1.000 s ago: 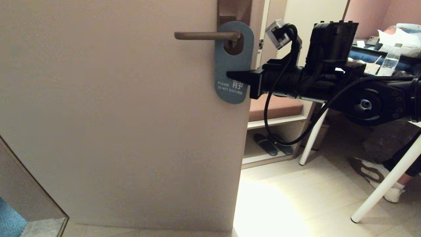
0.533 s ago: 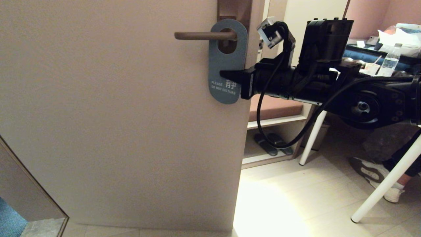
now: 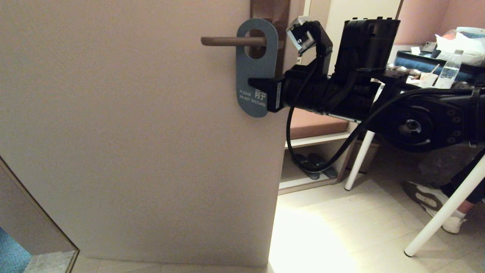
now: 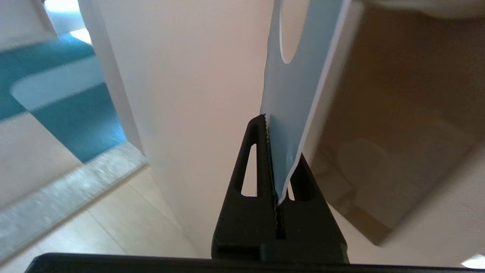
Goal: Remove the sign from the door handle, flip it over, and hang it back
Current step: Take down the sign
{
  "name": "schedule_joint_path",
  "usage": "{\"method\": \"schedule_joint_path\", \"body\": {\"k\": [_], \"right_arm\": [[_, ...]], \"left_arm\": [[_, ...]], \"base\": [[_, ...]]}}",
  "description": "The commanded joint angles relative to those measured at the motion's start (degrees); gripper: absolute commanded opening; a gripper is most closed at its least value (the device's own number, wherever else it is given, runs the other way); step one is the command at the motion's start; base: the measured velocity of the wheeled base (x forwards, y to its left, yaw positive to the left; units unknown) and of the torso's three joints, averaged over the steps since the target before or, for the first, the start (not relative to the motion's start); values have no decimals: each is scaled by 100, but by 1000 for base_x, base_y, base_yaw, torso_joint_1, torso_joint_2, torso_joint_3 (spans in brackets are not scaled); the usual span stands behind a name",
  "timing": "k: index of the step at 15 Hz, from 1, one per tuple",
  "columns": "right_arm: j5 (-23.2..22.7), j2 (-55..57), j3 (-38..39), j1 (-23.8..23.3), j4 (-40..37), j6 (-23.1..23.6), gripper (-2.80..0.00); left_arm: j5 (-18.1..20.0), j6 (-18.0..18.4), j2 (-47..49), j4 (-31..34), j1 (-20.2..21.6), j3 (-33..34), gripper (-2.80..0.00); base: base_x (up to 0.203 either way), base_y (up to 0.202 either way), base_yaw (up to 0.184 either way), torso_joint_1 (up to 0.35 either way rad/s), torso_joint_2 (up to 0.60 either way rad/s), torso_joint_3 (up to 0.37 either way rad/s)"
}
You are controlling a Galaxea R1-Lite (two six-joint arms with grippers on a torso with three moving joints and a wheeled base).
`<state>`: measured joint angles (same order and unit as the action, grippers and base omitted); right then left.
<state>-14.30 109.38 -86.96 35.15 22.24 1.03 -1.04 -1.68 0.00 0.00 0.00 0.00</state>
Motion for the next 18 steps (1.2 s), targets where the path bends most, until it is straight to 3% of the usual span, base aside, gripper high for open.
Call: {"method": "schedule_joint_path", "body": {"k": [1,5,12,16,18], "right_arm": [[55,58,-117,99,18,-117,-280],[623,207,-408,393,18,-608,-280],[1675,495,-731,742,9,-663,-280],[2346,677,-974,960,-8,-1091,-280],[2423,728,-984,1041,-9,-1131,-280]], "left_arm": [[-2,-4,0,0,0,0,-280],[-2,1,0,0,0,0,-280],[-2,1,0,0,0,0,-280],[-2,1,0,0,0,0,-280],[-2,-5,0,0,0,0,-280]], "base": [[0,0,0,0,0,0],[0,0,0,0,0,0],[0,0,0,0,0,0],[0,0,0,0,0,0],[0,0,0,0,0,0]]}}
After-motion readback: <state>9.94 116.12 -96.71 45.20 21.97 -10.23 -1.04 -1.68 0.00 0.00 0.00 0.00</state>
